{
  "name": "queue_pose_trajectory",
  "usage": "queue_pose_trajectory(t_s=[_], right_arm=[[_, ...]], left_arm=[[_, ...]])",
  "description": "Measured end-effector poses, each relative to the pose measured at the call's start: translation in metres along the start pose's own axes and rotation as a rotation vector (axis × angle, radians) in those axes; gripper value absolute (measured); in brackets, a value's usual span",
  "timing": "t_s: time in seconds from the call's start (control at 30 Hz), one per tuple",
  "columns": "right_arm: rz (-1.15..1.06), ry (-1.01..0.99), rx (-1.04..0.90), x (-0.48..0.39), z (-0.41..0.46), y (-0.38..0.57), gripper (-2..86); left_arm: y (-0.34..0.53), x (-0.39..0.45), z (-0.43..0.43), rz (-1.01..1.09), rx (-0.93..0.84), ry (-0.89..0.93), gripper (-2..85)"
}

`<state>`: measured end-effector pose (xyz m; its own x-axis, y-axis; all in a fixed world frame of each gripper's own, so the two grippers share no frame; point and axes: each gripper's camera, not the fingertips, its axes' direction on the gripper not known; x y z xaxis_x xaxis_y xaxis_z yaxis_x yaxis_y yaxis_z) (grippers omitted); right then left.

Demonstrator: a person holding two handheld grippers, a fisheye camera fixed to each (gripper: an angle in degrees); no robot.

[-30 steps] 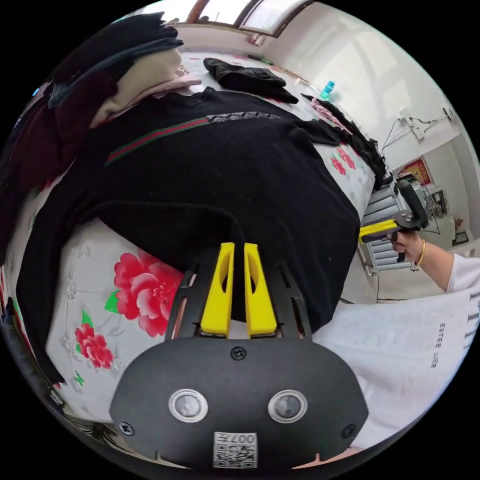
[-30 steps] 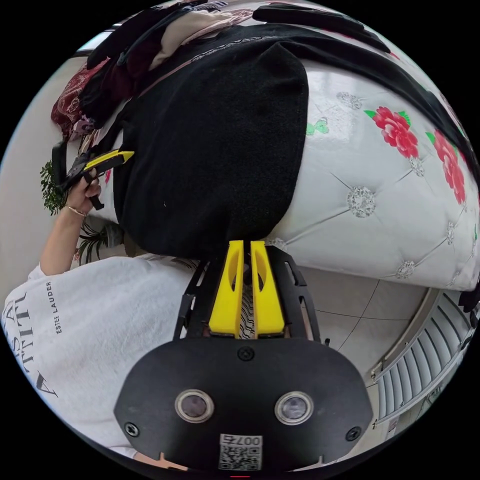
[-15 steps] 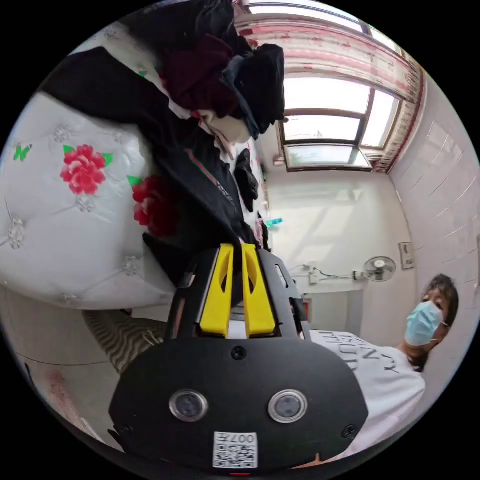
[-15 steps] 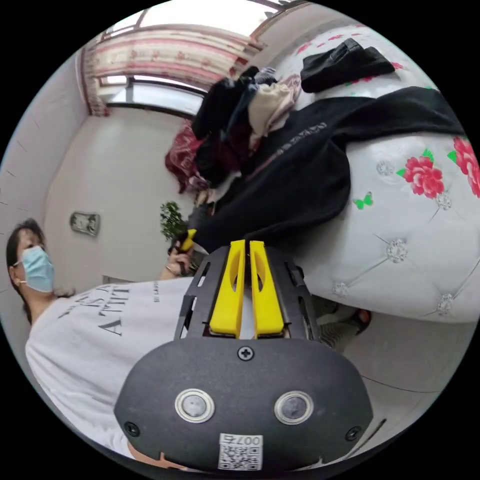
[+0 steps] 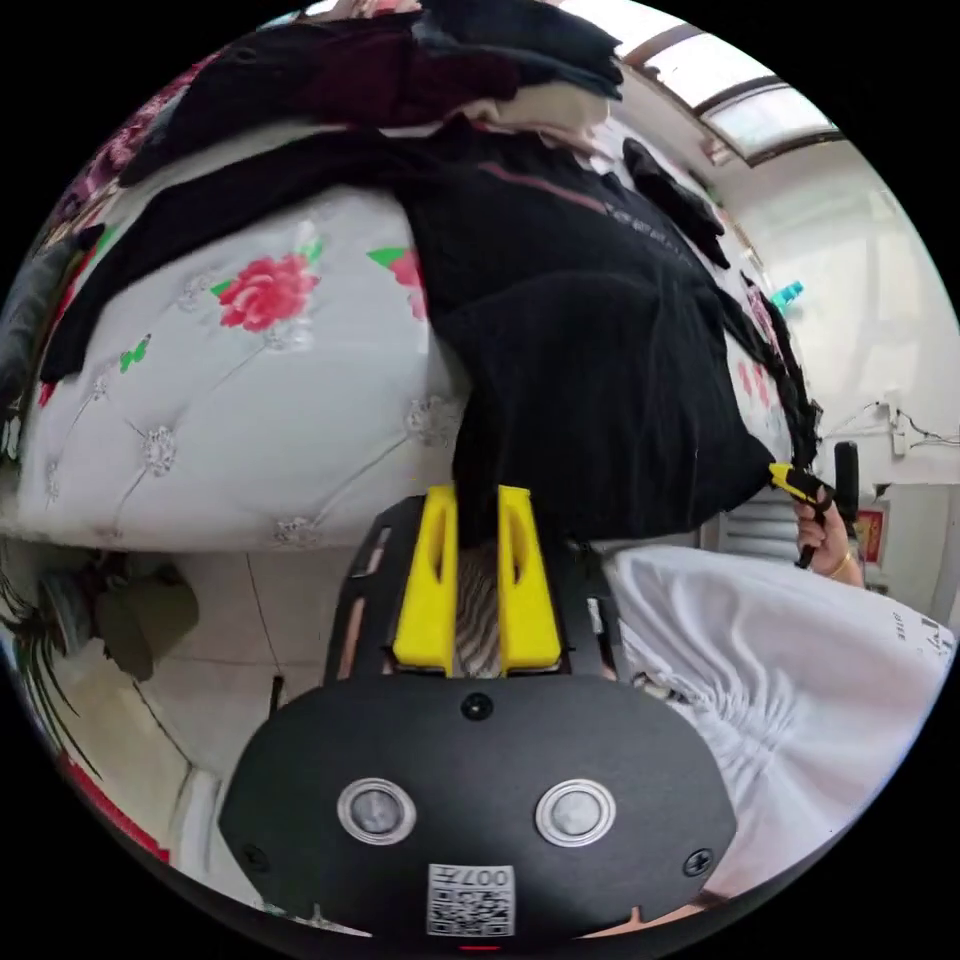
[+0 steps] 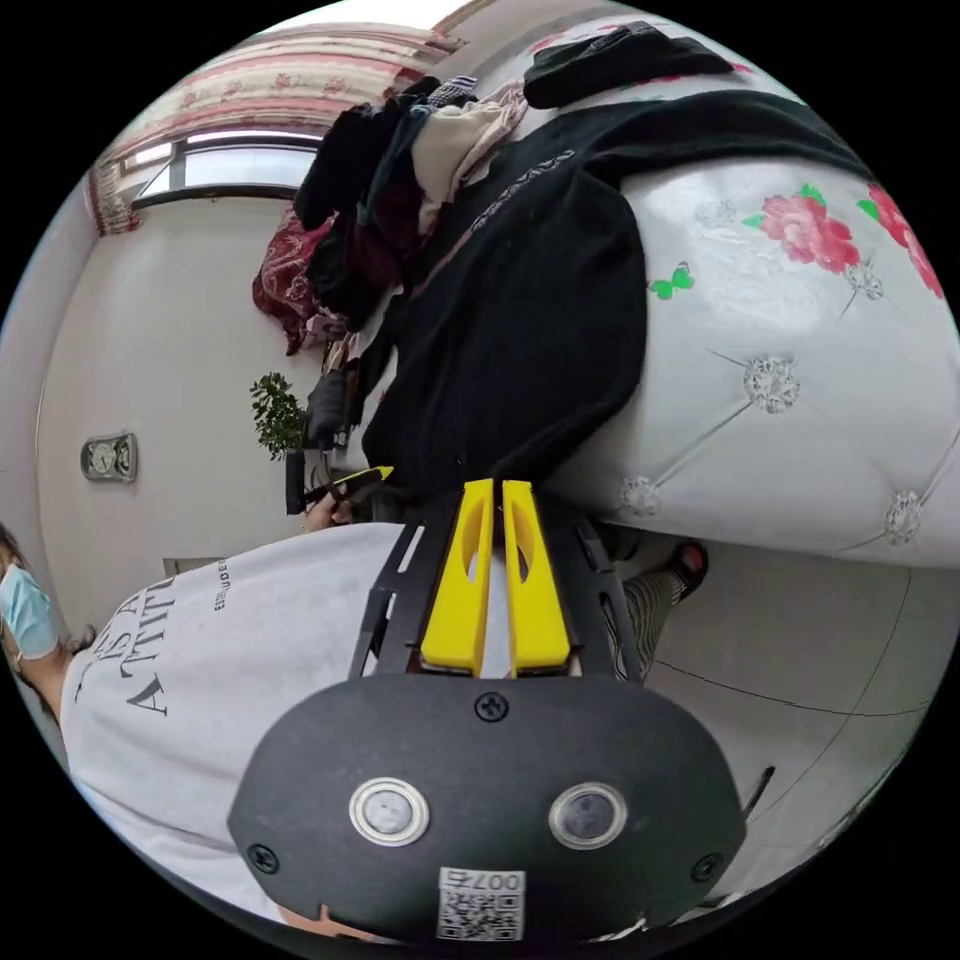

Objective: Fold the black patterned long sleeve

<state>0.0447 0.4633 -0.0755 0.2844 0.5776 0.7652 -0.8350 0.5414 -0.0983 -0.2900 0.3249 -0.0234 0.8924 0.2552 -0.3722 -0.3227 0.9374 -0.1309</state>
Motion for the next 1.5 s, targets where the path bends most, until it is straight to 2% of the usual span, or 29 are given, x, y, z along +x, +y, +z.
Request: queue_pose_trajectory(t_s=[0.07, 0.17, 0.27, 0.37, 0.43, 0.63, 0.8, 0.9, 1.03, 1.13, 1.27, 1.33, 1.4, 1.47, 1.5], right_arm=[[-0.129, -0.043, -0.002, -0.028, -0.020, 0.007, -0.1], [-0.296, 0.088, 0.001, -0.066, -0.050, 0.034, -0.1], [-0.193, 0.255, -0.104, -0.033, -0.031, 0.051, -0.1], [-0.009, 0.251, -0.214, 0.024, 0.025, 0.060, -0.1], [0.002, 0.339, -0.249, 0.026, 0.050, 0.065, -0.2], [-0.113, 0.460, -0.081, -0.021, 0.059, 0.056, -0.3], [-0.159, 0.488, -0.046, -0.048, 0.081, 0.008, -0.3], [-0.200, 0.456, -0.054, -0.073, 0.107, -0.023, -0.3], [-0.255, 0.433, -0.102, -0.109, 0.147, -0.059, -0.3], [-0.292, 0.469, -0.152, -0.132, 0.175, -0.080, -0.3], [-0.303, 0.481, -0.201, -0.153, 0.204, -0.107, -0.3], [-0.305, 0.483, -0.205, -0.161, 0.212, -0.116, -0.3], [-0.311, 0.489, -0.209, -0.169, 0.218, -0.121, -0.3], [-0.315, 0.498, -0.204, -0.176, 0.224, -0.125, -0.3], [-0.314, 0.499, -0.202, -0.177, 0.225, -0.126, -0.3]], left_arm=[[-0.011, 0.006, -0.014, 0.073, -0.058, 0.179, 3.4], [-0.013, -0.005, -0.046, -0.002, -0.022, 0.197, 2.4], [-0.008, -0.030, -0.029, -0.103, -0.066, 0.198, 2.3], [0.004, -0.040, 0.003, -0.198, -0.089, 0.219, 3.5], [0.015, -0.037, 0.005, -0.211, -0.056, 0.182, 4.8], [0.040, -0.063, -0.046, -0.347, 0.132, 0.135, 7.2], [-0.002, -0.091, -0.120, -0.406, 0.336, -0.015, 9.8], [-0.048, -0.109, -0.167, -0.386, 0.401, -0.162, 11.4], [-0.111, -0.132, -0.216, -0.340, 0.399, -0.377, 12.0], [-0.163, -0.165, -0.232, -0.351, 0.325, -0.543, 12.0], [-0.202, -0.198, -0.215, -0.386, 0.160, -0.612, 11.6], [-0.219, -0.214, -0.198, -0.397, 0.040, -0.644, 8.4], [-0.222, -0.212, -0.206, -0.345, 0.053, -0.676, 4.6], [-0.226, -0.213, -0.207, -0.310, -0.023, -0.750, 1.3], [-0.223, -0.213, -0.217, -0.278, -0.025, -0.719, 0.5]])
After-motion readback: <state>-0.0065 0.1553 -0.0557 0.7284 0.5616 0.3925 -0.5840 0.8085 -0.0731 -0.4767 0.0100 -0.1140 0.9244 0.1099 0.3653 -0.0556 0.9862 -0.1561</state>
